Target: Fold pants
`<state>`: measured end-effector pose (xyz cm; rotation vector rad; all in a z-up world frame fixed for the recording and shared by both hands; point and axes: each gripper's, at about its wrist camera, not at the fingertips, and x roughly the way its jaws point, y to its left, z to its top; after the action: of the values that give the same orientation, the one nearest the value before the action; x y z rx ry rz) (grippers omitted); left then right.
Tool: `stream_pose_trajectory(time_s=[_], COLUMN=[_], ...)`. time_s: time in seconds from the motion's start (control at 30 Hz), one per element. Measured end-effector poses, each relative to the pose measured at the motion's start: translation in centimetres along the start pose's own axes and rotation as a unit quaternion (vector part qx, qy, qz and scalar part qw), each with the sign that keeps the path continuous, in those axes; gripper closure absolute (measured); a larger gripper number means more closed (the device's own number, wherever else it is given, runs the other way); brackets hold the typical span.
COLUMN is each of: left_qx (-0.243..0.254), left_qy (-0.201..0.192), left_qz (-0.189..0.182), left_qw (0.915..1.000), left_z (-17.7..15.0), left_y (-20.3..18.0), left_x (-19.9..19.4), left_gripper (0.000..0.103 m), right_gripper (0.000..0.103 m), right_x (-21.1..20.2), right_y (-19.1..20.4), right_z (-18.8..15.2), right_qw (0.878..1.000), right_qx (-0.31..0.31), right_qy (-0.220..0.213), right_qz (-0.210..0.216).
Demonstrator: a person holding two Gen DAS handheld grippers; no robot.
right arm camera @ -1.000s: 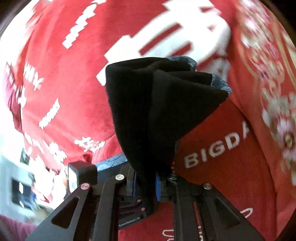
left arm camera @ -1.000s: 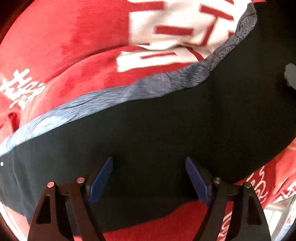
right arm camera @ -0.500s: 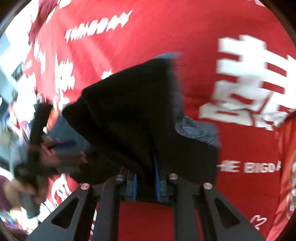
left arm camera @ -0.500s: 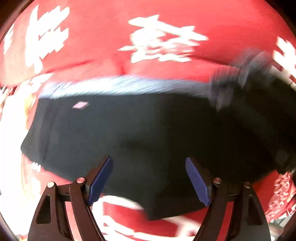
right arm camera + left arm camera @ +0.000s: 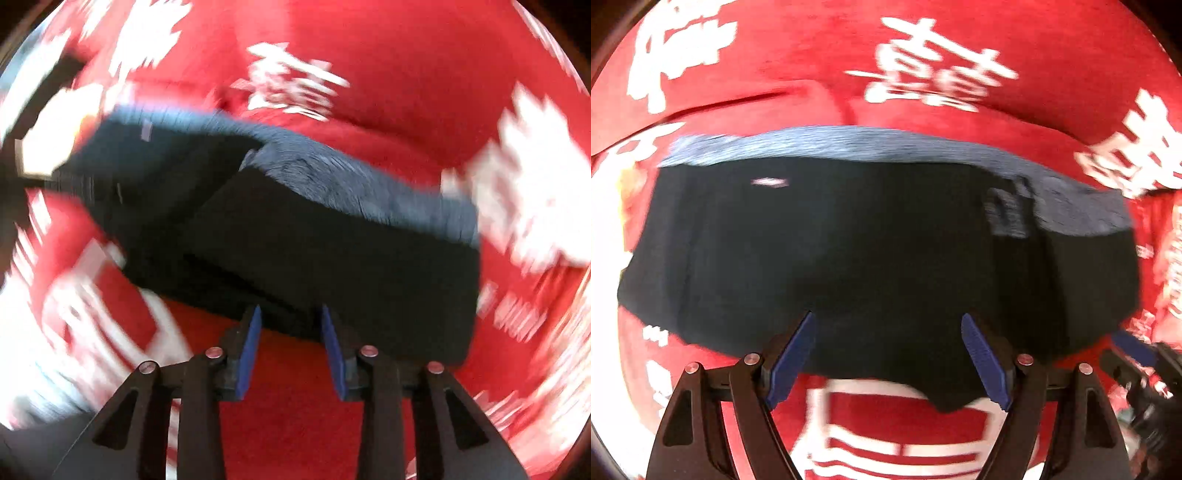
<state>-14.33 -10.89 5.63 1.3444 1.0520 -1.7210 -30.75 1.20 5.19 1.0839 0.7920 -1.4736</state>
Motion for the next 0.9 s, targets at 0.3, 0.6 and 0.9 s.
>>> stream_pose_trajectory(time_s=[0.3,0.6,0.9], left_qx=[-0.013,-0.006,0.008], left_qy=[0.045,0.047,0.045], left_qz=[-0.092,-0.07,-0.03], left_qw=[0.9947,0.9964,0.9985], left_z=[3.3,3.0,2.5], left_y=[-3.4,-4.3,-4.2], left_x=[3.0,3.2,3.8], left_gripper=[0.021,0.021,0.021], right_gripper=[0.063,0.05,0.05], right_x=[4.0,4.9,5.2], right_y=[-8.2,-8.9,-9.1], right_z=[-4.2,-6.0,-5.7], right_qw=[0.89,0.815,0.815], right_qx=[0.368,0.455,0.462], right_qy=[0.028,-0.035,-0.039], right_qz=[0.27,0.356,0.347])
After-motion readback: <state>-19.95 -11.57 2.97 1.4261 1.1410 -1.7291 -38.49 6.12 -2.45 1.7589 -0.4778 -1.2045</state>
